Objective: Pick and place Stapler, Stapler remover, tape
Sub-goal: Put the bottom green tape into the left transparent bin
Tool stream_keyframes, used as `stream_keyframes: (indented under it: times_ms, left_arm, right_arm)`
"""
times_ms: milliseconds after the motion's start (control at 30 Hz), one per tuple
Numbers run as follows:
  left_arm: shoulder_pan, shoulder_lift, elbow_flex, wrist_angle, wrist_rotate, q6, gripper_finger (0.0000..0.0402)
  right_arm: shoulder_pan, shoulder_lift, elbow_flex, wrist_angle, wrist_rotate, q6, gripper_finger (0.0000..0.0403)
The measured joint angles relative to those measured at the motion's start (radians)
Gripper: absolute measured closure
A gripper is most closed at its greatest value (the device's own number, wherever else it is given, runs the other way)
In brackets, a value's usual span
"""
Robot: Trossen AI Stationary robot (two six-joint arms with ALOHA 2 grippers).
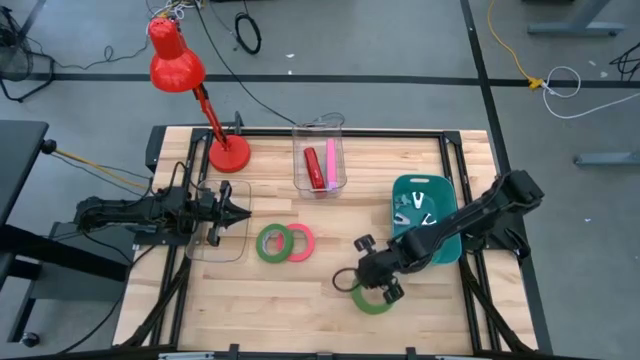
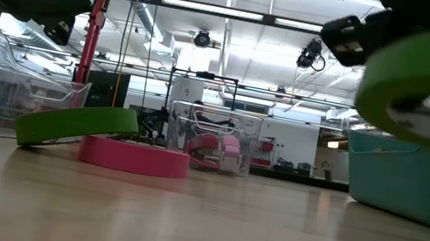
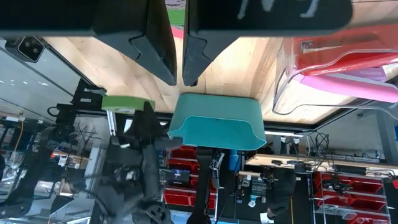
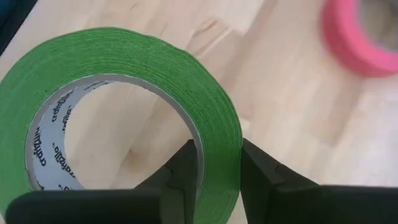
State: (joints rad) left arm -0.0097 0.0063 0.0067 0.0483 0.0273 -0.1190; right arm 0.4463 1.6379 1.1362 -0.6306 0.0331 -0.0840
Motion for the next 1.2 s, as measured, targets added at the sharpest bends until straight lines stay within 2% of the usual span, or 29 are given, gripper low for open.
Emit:
stream_keyframes:
  times_ms: [467, 967, 1200]
  left_arm:
    - [0.0, 0.0, 0.0, 0.0, 0.0, 0.0, 0.0371]
    - [0.0, 0.0, 0.0, 0.0, 0.0, 0.0, 0.0371]
    - [0.0, 0.0, 0.0, 0.0, 0.0, -0.002, 0.0371]
  right_arm:
    - [-0.127, -0.132, 0.0, 0.11, 0.005, 0.042, 0.0312]
    - [-0.229, -0.139, 0.0, 0.273, 0.011, 0.175, 0.0312]
    - [-0.244, -0.139, 0.0, 0.424, 0.0, 0.181, 0.0312]
